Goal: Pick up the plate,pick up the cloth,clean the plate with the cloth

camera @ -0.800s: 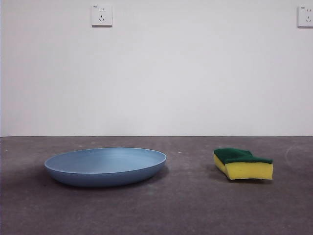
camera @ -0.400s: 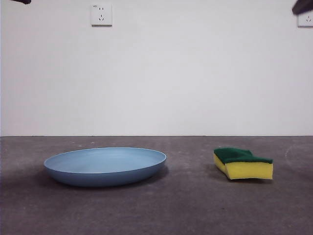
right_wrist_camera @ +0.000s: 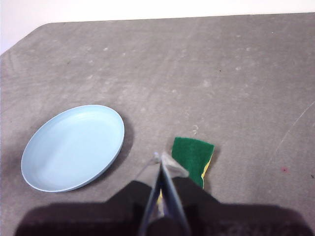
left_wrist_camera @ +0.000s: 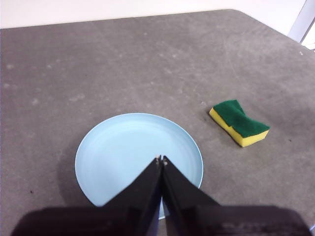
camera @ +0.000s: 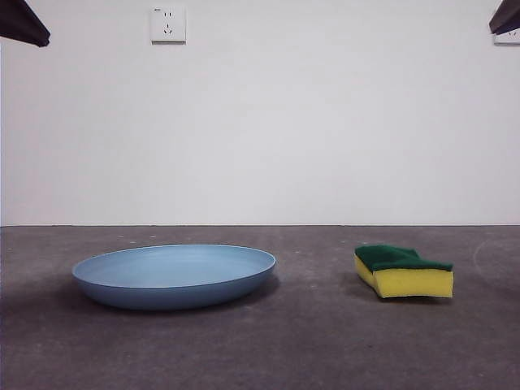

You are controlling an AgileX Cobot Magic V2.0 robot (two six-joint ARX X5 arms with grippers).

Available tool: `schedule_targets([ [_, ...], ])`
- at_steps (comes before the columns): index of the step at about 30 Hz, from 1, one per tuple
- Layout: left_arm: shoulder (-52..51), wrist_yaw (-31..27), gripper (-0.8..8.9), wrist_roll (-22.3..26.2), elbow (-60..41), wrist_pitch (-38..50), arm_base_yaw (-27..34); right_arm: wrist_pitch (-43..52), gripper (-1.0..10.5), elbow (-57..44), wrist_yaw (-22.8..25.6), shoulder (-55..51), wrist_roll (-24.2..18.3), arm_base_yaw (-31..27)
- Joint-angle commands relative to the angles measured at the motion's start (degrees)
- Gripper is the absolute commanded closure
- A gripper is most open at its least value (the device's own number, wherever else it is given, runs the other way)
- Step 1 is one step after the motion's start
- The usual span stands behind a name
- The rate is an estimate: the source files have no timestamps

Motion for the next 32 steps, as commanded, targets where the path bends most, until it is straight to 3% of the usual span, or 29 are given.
schedule_targets([
  [1,0.42,-0.22,8.17,-0.42,-0.15,0.15,-0.15,0.31,9.5,-0.35,0.26,-0.04,0.70,0.04],
  [5,0.44,-1.99,8.17,5.68,-0.15,-0.11,-0.24,0.31,9.5,-0.35,0.26,-0.07,0.70,0.04],
  [12,-6.58,-1.75,8.17,9.84,-2.25,1.62,3.69,0.31,9.5,-0.35,0.24,-0.04,0.70,0.04],
  [23,-24.44,2.05,8.17,9.40,-25.44,13.68,16.57,0.31,9.5,-0.35,0.24,-0.04,0.70,0.04],
  [32,-32.04,3.04,8.17,9.35,-31.91,13.92,23.23,0.31,9.5,-0.35,0.24,-0.04,0.70,0.04],
])
